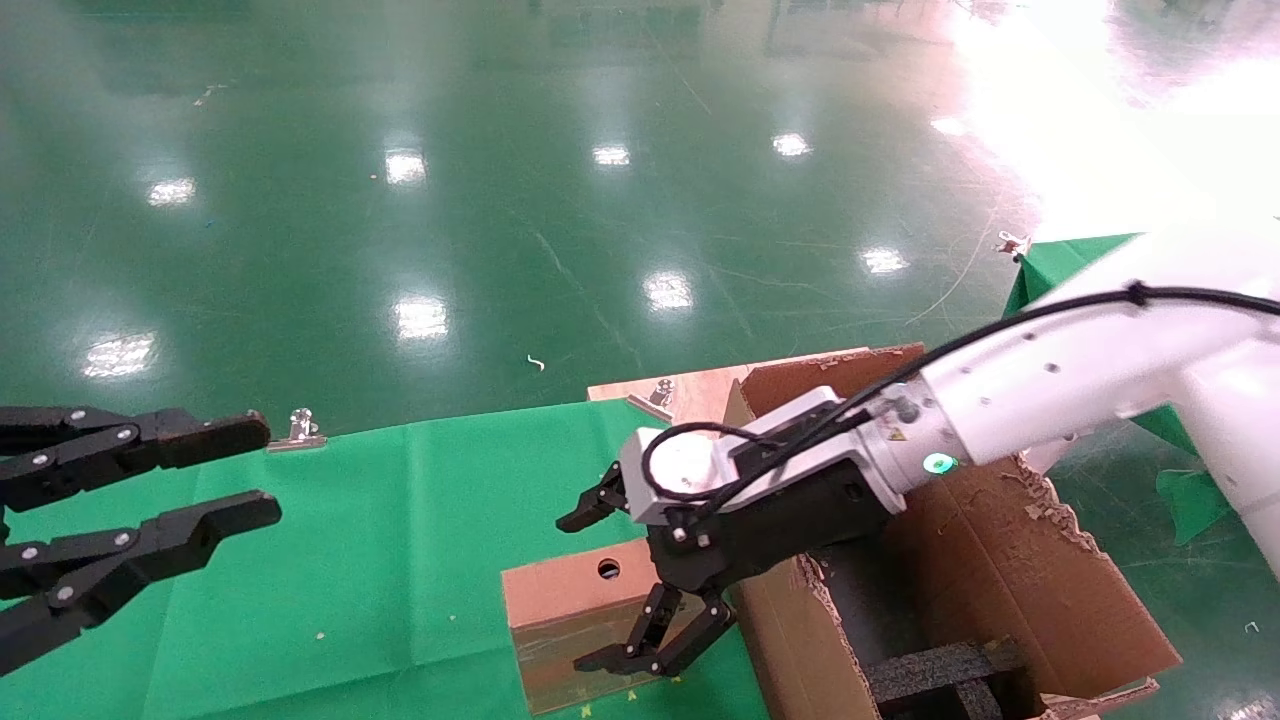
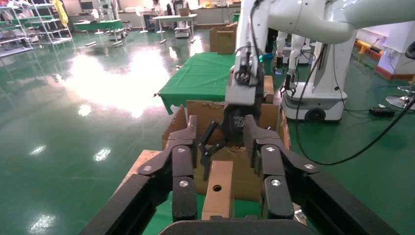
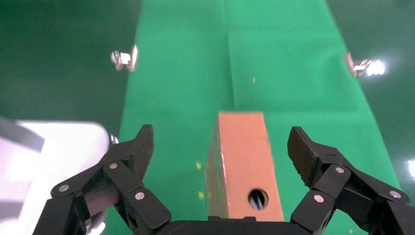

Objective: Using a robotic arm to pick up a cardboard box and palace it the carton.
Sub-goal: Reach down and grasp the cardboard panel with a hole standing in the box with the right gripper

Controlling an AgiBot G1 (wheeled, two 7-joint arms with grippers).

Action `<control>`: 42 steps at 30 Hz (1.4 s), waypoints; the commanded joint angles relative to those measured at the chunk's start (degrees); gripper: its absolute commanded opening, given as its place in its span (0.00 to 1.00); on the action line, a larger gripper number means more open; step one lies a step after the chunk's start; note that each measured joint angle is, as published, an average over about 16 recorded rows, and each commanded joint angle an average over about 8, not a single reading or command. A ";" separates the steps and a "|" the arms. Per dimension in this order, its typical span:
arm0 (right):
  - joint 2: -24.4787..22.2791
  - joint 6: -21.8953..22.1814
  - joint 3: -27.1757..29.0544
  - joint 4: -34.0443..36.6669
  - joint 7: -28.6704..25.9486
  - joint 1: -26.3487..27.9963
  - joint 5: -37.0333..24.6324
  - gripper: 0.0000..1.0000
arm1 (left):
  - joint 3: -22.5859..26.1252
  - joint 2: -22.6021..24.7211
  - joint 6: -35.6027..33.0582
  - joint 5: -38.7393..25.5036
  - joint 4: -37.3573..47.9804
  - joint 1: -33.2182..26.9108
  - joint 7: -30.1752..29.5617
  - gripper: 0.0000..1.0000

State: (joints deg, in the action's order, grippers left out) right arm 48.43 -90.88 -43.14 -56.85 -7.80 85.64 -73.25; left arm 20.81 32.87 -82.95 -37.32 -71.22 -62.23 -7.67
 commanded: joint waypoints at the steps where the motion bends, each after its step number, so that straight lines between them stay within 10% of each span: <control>1: 1.24 0.03 -2.47 2.07 0.95 1.81 -1.38 1.00 | 0.00 0.00 0.00 0.00 0.00 0.00 0.00 0.00; 19: 11.21 -0.01 -19.68 16.34 10.13 13.94 -7.61 1.00 | 0.00 0.00 0.00 0.00 0.00 0.00 0.00 0.00; 27: 14.08 0.02 -24.92 19.48 13.18 16.08 -6.87 1.00 | 0.00 0.00 0.00 0.00 0.00 0.00 0.00 0.91; 30: 14.68 -0.02 -26.26 20.16 13.80 16.32 -6.10 1.00 | 0.00 0.00 0.00 0.00 0.00 0.00 0.00 1.00; 38: 15.56 0.05 -28.65 21.21 14.53 17.12 -5.17 0.12 | -0.01 -0.01 0.01 0.00 0.02 0.01 0.00 1.00; 42: 15.46 0.05 -28.40 21.07 14.51 17.06 -5.15 0.00 | -0.01 -0.01 0.01 0.01 0.02 0.01 0.00 1.00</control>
State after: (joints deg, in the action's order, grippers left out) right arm 63.89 -90.83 -71.52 -35.78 6.71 102.66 -78.44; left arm 20.81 32.86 -82.94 -37.31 -71.20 -62.22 -7.67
